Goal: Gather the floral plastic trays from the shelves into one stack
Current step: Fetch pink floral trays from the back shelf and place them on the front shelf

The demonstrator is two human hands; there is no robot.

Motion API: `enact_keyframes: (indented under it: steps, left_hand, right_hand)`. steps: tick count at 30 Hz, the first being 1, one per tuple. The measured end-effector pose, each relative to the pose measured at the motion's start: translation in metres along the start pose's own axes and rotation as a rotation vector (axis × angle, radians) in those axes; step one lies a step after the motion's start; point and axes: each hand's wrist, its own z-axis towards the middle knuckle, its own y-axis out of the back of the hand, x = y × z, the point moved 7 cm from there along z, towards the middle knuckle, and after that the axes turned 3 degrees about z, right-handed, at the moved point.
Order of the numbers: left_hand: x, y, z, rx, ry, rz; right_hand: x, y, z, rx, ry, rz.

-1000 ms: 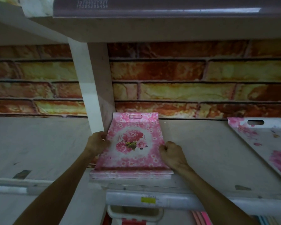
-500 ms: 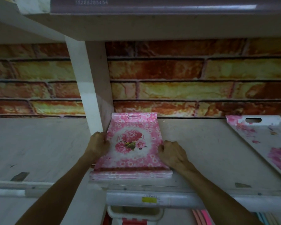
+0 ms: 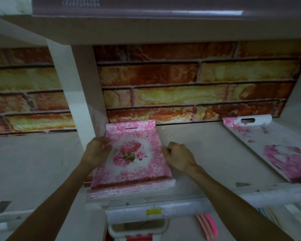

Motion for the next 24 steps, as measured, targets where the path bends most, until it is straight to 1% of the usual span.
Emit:
enact_keyframes:
  steps: [2,6,9,11,15,18,24]
  left_hand:
    - [-0.017,0.004,-0.002,-0.003,-0.014,-0.139]
    - [-0.062,0.000,-0.008,0.029,-0.084,-0.526]
    - [-0.094,-0.012,-0.014,0.069,-0.087,-0.684]
    - [-0.114,-0.023,-0.019,0.104,-0.098,-0.748]
    - [-0.159,-0.039,-0.027,0.092,-0.175,-0.838]
    - [-0.203,-0.058,-0.034,0.159,-0.224,-0.935]
    - [-0.303,-0.099,-0.053,0.224,-0.300,-0.979]
  right_hand:
    - [-0.002,0.016,-0.004,-0.076,0.015,0.044]
    - [-0.015,0.050,-0.018,-0.235,0.012,0.083]
    - [-0.033,0.079,-0.034,-0.331,0.002,0.100]
    - [-0.047,0.099,-0.044,-0.379,-0.013,0.088]
    - [-0.079,0.146,-0.064,-0.477,-0.037,0.096]
    - [-0.113,0.184,-0.080,-0.529,-0.065,0.096]
    - [-0.183,0.266,-0.121,-0.599,-0.101,0.066]
